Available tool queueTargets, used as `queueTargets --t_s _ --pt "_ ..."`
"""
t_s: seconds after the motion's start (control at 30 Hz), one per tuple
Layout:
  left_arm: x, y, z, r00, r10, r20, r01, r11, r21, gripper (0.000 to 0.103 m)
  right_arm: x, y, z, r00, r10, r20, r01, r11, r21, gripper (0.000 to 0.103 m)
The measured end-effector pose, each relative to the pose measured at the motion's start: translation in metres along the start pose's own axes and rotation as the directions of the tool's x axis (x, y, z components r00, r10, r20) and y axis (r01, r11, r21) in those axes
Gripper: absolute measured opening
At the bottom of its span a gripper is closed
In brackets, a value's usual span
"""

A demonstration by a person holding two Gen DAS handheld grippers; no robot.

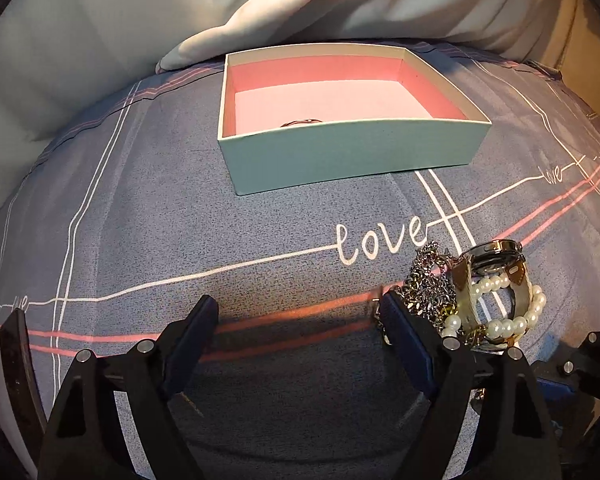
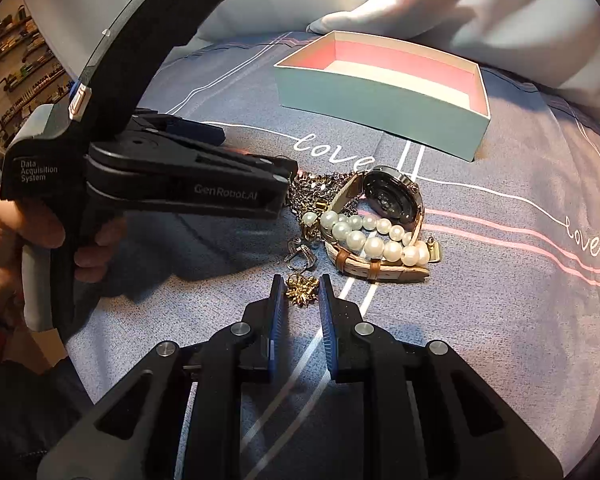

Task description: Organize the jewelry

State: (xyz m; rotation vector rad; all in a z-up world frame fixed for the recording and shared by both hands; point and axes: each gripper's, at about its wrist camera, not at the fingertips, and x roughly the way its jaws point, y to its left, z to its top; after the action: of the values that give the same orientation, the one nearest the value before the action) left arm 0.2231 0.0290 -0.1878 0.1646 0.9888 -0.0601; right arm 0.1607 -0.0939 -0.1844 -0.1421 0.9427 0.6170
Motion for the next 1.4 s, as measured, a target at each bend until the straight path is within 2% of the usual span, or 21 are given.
queueTargets --t_s 0.1,0.17,0.23,0.27,0.33,0.37,0.47,0.63,0.87,1.03,1.2,1.27,1.4 --pt "0.003 -0.001 0.0 1.0 0.001 -0.001 -0.001 1.0 -0.003 0.081 0.001 0.0 0.0 1.0 0.001 -0.001 -0.001 1.0 -0.002 0.018" --pt "0.002 0.0 -0.001 1.0 -0.004 0.008 0.004 1.0 -0.009 0.074 0.001 0.0 0.0 1.0 0.0 0.0 0.0 1.0 -0.003 0.018" --pt "-0.001 -0.002 0.0 1.0 -0.005 0.021 0.005 1.0 0.002 0.053 0.001 0.0 0.0 1.0 -0.001 0.001 0.001 1.0 -0.004 0.018" --pt "-0.002 -0.003 0.001 1.0 -0.005 0.027 0.005 1.0 0.003 0.046 0.001 0.001 0.0 1.0 -0.002 0.0 0.002 1.0 -0.008 0.018" --pt "-0.003 -0.004 0.002 0.999 -0.016 0.03 0.016 1.0 0.007 0.023 0.0 0.002 0.0 1.0 -0.004 0.002 0.004 1.0 -0.012 0.018" --pt "-0.004 -0.004 0.003 0.999 -0.019 0.034 0.019 1.0 0.006 0.019 0.0 0.002 0.0 1.0 -0.004 0.004 0.004 1.0 -0.01 0.018" --pt "-0.005 0.001 0.003 0.998 -0.05 0.035 0.051 0.999 -0.02 0.019 -0.006 0.0 -0.001 1.0 -0.006 0.017 0.006 1.0 0.002 0.018" --pt "-0.02 0.022 0.004 0.988 -0.14 0.059 0.146 0.982 -0.12 0.019 -0.028 -0.007 0.001 0.997 -0.013 0.071 0.011 1.0 0.025 0.018" --pt "-0.042 0.03 0.016 0.978 -0.18 0.103 0.195 0.968 -0.16 0.019 -0.041 -0.016 0.014 0.993 -0.044 0.108 0.041 0.999 0.028 0.018" --pt "-0.051 0.024 0.047 0.974 -0.182 0.132 0.2 0.969 -0.144 0.019 -0.058 -0.028 0.047 0.981 -0.066 0.18 0.066 0.998 0.008 0.018" --pt "-0.054 0.024 0.089 0.972 -0.165 0.169 0.189 0.972 -0.143 0.019 -0.067 -0.04 0.098 0.958 -0.109 0.267 0.123 0.992 -0.036 0.018" --pt "-0.05 0.027 0.104 0.974 -0.152 0.165 0.178 0.972 -0.153 0.019 -0.064 -0.046 0.116 0.954 -0.109 0.28 0.123 0.992 -0.033 0.018" --pt "-0.035 0.031 0.122 0.982 -0.133 0.134 0.155 0.973 -0.173 0.019 -0.042 -0.059 0.142 0.96 -0.121 0.253 0.133 0.991 -0.03 0.018"
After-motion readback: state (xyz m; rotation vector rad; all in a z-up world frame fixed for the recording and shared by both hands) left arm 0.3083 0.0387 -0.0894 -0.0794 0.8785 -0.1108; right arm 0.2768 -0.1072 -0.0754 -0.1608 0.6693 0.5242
